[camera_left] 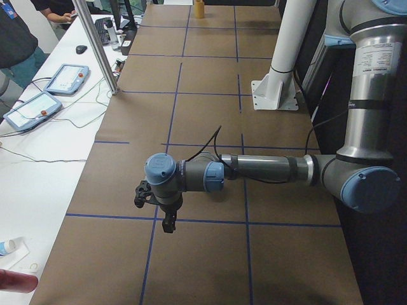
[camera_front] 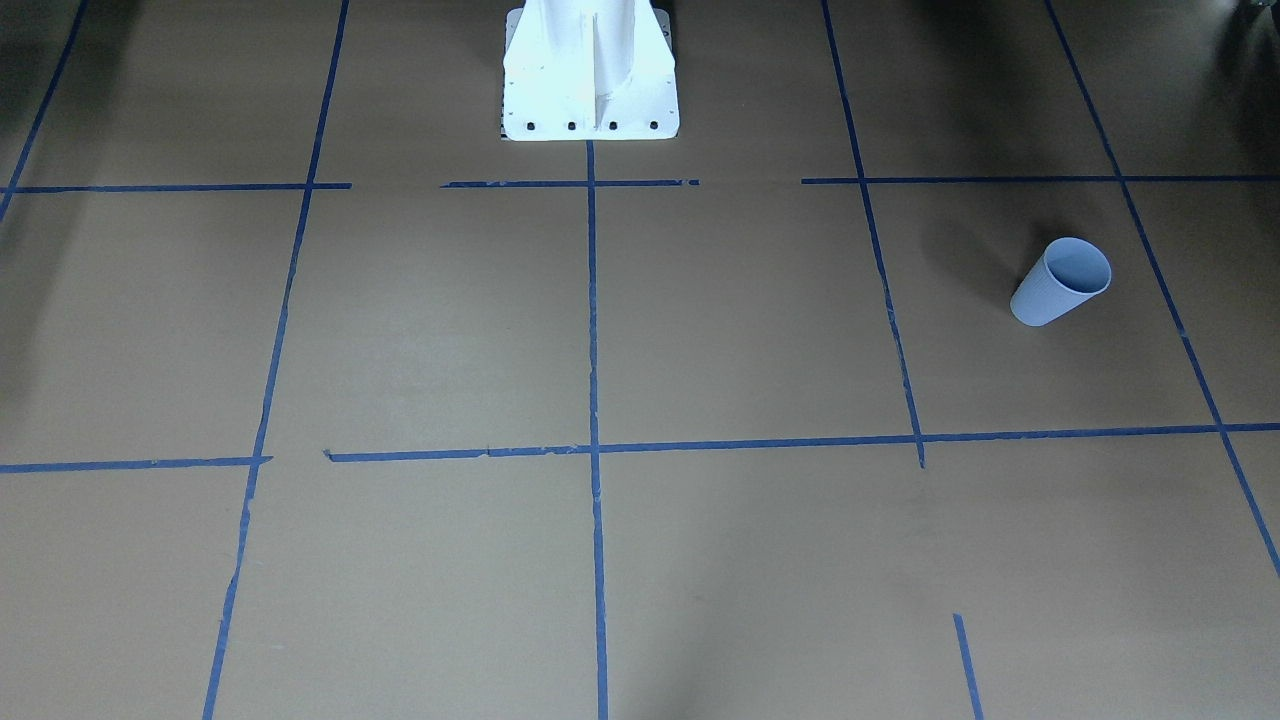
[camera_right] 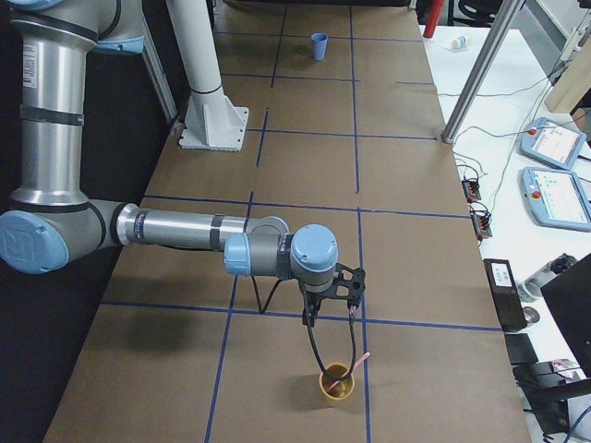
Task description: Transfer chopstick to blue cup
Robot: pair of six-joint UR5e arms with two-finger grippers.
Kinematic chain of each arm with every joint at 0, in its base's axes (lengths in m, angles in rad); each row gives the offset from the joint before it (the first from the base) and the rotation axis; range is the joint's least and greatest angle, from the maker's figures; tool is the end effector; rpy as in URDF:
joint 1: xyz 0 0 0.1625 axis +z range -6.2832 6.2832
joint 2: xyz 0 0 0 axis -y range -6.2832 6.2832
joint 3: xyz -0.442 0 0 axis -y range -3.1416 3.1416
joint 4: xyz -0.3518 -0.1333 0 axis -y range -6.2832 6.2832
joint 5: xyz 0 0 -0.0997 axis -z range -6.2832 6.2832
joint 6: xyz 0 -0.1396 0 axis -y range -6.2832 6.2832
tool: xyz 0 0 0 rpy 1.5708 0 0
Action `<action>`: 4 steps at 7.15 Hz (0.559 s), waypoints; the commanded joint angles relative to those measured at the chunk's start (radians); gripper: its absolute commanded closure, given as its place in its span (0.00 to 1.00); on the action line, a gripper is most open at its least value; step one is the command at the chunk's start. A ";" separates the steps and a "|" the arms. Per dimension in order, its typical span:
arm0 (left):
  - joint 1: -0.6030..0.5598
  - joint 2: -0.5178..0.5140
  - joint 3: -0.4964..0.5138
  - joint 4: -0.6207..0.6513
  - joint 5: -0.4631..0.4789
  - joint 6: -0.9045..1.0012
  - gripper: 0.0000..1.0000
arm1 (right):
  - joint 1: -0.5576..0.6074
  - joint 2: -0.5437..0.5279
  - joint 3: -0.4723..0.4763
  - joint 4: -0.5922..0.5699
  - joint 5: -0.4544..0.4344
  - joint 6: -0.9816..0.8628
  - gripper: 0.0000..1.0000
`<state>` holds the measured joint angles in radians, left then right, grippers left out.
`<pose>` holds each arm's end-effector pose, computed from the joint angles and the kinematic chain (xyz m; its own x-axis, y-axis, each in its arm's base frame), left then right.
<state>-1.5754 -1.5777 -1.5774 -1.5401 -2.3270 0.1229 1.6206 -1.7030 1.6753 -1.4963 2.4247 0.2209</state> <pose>-0.0396 -0.4526 0.7030 0.7225 0.1075 -0.6830 -0.0846 0.9942 0.0670 0.0478 -0.3954 0.6973 0.6311 0.2161 0.7450 -0.1927 0.9740 -0.1193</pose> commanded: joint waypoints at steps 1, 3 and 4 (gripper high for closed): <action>0.000 -0.001 0.001 0.000 0.000 0.000 0.00 | 0.001 -0.003 0.004 0.005 -0.009 0.001 0.00; 0.000 -0.001 -0.001 -0.002 0.000 0.003 0.00 | 0.001 -0.003 0.003 0.008 -0.009 0.001 0.00; 0.000 -0.001 -0.001 -0.020 0.000 0.001 0.00 | 0.001 -0.003 0.007 0.008 -0.006 0.009 0.00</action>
<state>-1.5754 -1.5784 -1.5778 -1.5458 -2.3270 0.1243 1.6214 -1.7057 1.6791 -1.4886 2.4171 0.2242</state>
